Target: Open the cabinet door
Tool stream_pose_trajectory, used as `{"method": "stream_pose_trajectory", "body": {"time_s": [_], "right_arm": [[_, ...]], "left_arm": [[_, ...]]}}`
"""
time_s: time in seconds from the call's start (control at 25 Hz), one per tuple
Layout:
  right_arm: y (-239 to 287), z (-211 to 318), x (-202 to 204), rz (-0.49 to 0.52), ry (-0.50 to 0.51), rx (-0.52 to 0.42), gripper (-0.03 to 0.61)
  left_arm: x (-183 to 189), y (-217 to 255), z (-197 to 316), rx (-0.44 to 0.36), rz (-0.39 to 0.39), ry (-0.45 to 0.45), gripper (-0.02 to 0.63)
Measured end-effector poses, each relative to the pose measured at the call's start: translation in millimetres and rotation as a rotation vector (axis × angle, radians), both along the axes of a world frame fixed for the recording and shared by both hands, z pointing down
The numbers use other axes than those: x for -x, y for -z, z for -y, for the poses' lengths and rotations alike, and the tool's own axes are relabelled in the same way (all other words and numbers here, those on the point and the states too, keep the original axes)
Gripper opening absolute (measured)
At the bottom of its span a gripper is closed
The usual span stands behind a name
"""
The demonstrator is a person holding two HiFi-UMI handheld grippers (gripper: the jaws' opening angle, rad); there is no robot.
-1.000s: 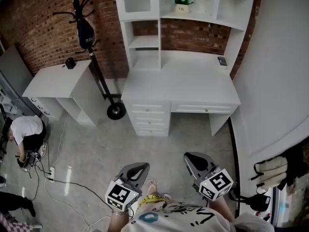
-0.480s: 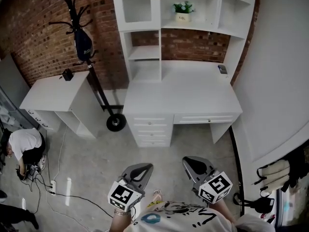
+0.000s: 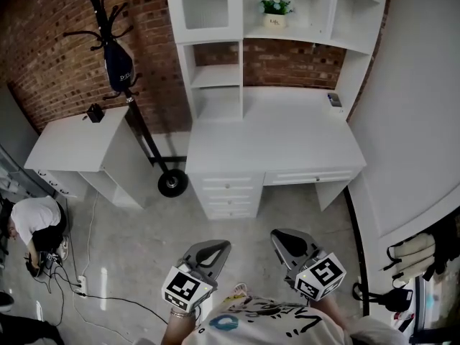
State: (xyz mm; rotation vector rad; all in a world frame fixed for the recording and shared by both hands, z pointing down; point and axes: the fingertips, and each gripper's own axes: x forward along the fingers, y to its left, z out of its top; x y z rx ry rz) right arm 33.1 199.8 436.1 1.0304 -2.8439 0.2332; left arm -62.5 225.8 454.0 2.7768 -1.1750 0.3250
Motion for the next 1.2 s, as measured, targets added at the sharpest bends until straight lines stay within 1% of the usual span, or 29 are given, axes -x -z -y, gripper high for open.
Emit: {"method": "stream_pose_trajectory", "body": {"time_s": [0.24, 0.44, 0.6, 0.76, 1.0, 1.2], "right_arm": [[0, 12, 11, -0.005, -0.027, 0.000, 0.029], [-5, 22, 8, -0.015, -0.039, 0.007, 0.029], [-12, 39, 2, -0.018, -0.050, 0.023, 0.029], [-17, 64, -4, -0.020, -0.046, 0.020, 0.029], [-12, 109, -13, -0.029, -0.019, 0.011, 0.029], [-2, 153, -23, -0.033, 0.005, -0.021, 0.029]], "left_arm": [[11, -5, 16, 0.008, 0.002, -0.027, 0.014], [10, -5, 32, -0.002, -0.014, -0.022, 0.014], [8, -12, 45, 0.012, -0.017, -0.018, 0.014], [5, -20, 66, 0.024, -0.011, -0.009, 0.014], [-7, -17, 109, 0.024, -0.003, 0.001, 0.014], [-26, -7, 155, -0.013, 0.021, -0.007, 0.014]]}}
